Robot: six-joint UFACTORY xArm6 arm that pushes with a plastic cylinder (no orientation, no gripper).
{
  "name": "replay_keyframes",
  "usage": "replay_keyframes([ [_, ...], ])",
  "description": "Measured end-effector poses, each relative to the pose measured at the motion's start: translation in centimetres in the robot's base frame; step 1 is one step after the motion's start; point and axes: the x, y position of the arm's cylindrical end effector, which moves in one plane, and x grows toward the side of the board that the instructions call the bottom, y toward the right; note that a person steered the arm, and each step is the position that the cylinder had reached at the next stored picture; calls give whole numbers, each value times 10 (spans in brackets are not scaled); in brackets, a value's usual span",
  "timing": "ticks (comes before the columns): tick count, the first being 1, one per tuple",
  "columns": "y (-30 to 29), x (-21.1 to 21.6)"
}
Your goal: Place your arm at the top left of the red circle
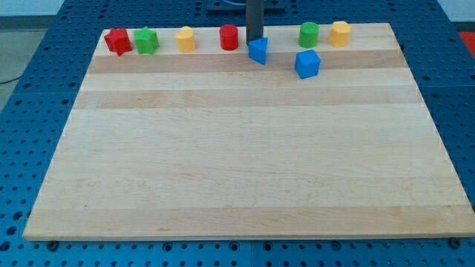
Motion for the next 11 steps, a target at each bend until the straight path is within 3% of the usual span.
replay_keyframes([
  [2, 27, 35],
  [4, -83, 9],
  [6, -28, 8],
  [7, -4, -25],
  [8, -24, -61],
  [11, -125, -60],
])
